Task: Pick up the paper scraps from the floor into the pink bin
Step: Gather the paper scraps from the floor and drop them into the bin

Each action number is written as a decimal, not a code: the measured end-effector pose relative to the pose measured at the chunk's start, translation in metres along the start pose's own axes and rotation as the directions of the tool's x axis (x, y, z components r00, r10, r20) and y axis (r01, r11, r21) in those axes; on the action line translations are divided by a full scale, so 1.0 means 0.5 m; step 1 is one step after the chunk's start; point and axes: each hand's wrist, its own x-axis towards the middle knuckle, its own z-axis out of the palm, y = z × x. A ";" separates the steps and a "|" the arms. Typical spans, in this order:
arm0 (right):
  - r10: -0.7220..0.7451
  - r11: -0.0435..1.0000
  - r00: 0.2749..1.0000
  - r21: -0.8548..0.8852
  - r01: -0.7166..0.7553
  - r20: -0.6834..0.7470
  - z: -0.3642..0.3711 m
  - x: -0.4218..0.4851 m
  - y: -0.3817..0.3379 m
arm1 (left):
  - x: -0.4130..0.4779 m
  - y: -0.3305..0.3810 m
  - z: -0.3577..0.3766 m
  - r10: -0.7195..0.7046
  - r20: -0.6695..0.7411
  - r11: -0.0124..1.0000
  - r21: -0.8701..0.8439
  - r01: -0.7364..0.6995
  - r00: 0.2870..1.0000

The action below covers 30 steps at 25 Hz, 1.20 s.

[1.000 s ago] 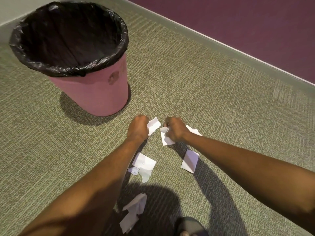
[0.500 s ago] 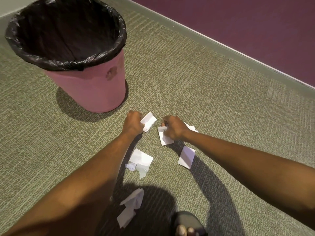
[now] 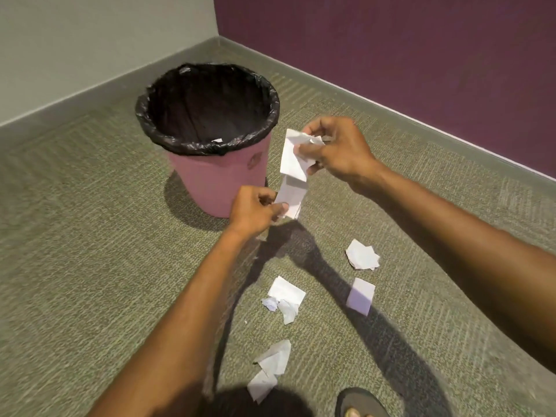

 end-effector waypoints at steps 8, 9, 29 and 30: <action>0.019 0.974 0.993 0.228 0.009 -0.119 0.064 0.079 -0.166 | -0.025 0.208 -0.245 0.135 -0.398 0.977 -0.097 -0.188 0.907; 0.048 0.978 0.994 0.209 -0.026 -0.101 0.080 0.094 -0.175 | -0.005 0.208 -0.266 0.082 -0.431 0.986 -0.097 -0.136 0.899; 0.297 0.899 0.953 -0.354 -0.259 0.058 0.007 -0.064 0.195 | -0.129 -0.106 0.087 -0.020 0.238 0.876 0.473 -0.098 0.971; 0.349 0.859 0.933 -0.429 -0.280 0.089 -0.010 -0.081 0.241 | -0.135 -0.120 0.112 -0.071 0.321 0.827 0.548 -0.124 0.945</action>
